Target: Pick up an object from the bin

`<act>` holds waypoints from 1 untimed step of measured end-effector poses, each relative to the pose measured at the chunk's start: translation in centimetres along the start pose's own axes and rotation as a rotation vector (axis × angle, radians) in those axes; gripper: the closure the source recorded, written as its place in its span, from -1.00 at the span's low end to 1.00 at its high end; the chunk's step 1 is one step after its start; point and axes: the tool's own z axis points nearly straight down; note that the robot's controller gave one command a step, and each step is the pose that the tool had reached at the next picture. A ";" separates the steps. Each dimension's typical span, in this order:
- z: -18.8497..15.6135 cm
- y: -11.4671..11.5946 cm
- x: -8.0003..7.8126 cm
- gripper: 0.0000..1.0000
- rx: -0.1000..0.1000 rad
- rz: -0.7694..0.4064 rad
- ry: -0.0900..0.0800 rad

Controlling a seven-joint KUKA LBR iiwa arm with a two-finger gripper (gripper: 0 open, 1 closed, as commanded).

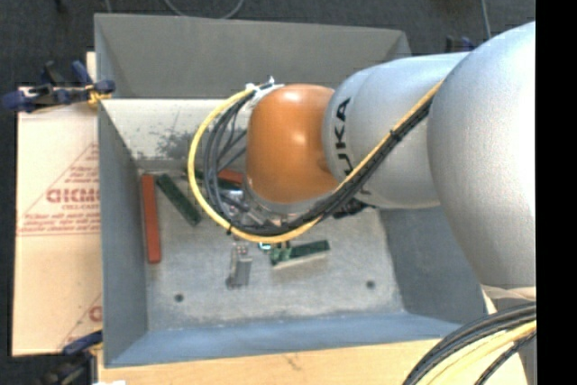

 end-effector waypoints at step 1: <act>3.3 -7.7 -8.7 -1.00 0.001 0.264 -0.010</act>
Offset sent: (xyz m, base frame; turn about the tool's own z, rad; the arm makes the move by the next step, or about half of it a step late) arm 0.0859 -0.0733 -0.0341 0.2652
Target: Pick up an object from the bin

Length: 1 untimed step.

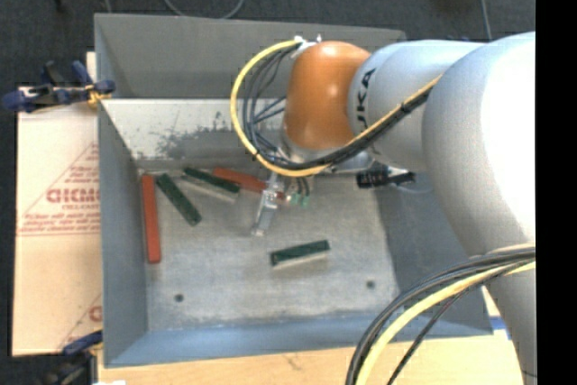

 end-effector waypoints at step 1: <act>2.7 -4.6 -3.6 -1.00 0.000 0.036 0.003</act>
Offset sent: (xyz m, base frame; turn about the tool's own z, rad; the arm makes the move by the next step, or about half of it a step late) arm 0.0220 -0.0494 -0.0266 0.0329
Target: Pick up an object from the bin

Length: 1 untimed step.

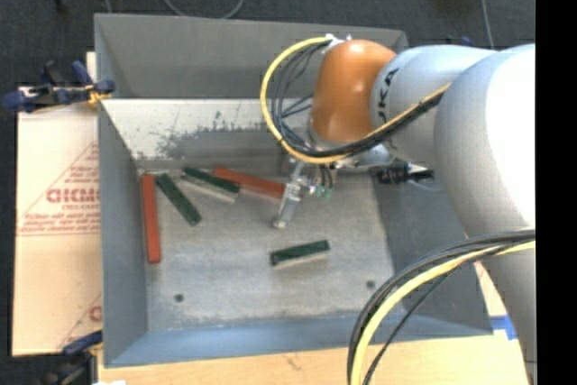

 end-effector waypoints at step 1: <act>-0.1 0.3 0.1 1.00 -0.002 -0.002 -0.001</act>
Offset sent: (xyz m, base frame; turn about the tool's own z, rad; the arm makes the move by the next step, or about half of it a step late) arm 0.0000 0.0000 0.0000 0.0000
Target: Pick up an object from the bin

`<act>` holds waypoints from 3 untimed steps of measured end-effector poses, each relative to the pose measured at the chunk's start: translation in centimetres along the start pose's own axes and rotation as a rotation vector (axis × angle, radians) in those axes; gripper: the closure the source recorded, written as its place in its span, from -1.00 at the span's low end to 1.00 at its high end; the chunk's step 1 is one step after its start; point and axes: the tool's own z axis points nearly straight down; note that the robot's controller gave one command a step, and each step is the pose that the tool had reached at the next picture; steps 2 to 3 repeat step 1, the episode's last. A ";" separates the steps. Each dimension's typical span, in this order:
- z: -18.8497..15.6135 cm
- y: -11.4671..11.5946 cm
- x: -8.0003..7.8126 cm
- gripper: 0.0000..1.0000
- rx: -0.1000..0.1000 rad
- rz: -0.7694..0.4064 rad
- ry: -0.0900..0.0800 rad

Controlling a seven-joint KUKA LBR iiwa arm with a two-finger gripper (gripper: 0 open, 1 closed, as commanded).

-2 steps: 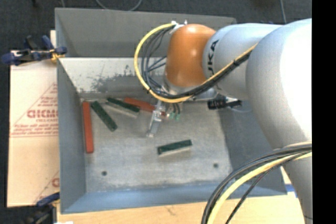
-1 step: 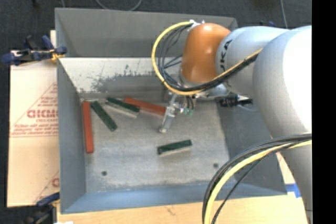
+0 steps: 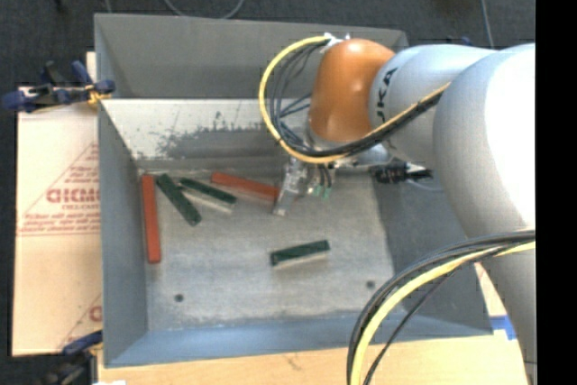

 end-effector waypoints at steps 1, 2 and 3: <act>-17.9 -3.1 -2.0 1.00 0.002 -0.381 -0.010; -17.9 -3.1 -2.0 1.00 0.002 -0.381 -0.010; -17.9 -3.1 -2.0 1.00 0.002 -0.381 -0.010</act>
Offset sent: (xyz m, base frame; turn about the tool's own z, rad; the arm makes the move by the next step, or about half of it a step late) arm 0.0069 -0.0334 0.1738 -0.3835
